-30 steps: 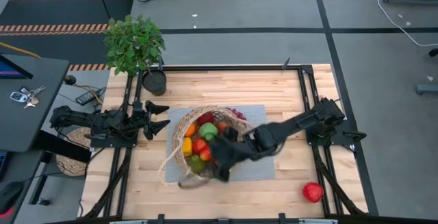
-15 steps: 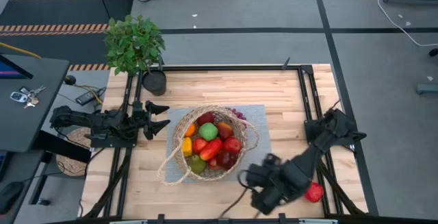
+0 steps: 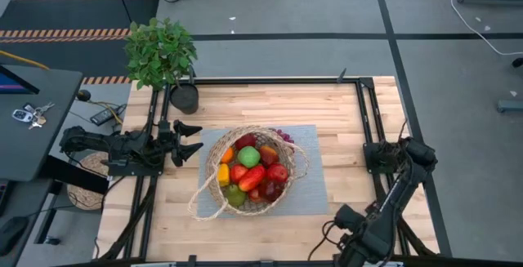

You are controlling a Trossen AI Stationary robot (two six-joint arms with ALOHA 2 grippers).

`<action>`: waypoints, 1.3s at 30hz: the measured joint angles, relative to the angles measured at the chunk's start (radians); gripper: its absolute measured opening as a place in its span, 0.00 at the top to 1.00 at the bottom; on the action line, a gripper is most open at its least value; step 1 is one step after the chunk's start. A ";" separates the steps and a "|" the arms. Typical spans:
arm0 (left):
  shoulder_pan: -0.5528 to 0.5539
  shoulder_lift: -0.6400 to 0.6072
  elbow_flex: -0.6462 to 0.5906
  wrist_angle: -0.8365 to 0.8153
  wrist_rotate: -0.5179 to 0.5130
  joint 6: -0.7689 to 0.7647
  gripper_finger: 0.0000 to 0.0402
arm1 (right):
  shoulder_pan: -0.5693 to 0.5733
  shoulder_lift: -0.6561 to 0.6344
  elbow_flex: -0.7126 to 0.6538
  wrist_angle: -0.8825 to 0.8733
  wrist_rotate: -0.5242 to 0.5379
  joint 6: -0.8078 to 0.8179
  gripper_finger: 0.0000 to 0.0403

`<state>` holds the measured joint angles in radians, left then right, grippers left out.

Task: Build produce basket
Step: Put the red apple into the brown basket

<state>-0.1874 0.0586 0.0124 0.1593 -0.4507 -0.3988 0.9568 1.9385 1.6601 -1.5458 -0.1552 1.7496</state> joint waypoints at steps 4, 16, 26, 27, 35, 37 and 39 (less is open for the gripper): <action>0.000 0.000 0.000 0.000 0.000 0.000 0.03 | 0.017 0.000 -0.064 0.017 -0.069 0.017 0.02; 0.000 0.000 0.000 0.000 0.000 0.000 0.03 | 0.019 -0.002 -0.226 0.161 -0.262 -0.023 0.01; 0.000 0.000 0.000 0.000 0.000 0.000 0.03 | 0.024 -0.081 -0.418 0.380 -0.291 0.014 0.01; 0.000 0.000 0.000 0.000 0.000 0.000 0.03 | 0.028 -0.094 -0.444 0.402 -0.290 0.030 0.01; 0.000 0.000 0.000 0.000 0.000 0.000 0.03 | 0.028 -0.130 -0.571 0.518 -0.333 0.059 0.01; 0.000 0.000 0.000 0.000 0.000 0.000 0.03 | 0.028 -0.130 -0.575 0.523 -0.333 0.056 0.01; 0.000 0.000 0.000 0.000 0.000 0.000 0.03 | 0.029 -0.130 -0.576 0.523 -0.333 0.051 0.01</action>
<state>-0.1871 0.0586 0.0124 0.1593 -0.4511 -0.3988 0.9855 1.8088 1.0843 -1.0225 -0.4881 1.8009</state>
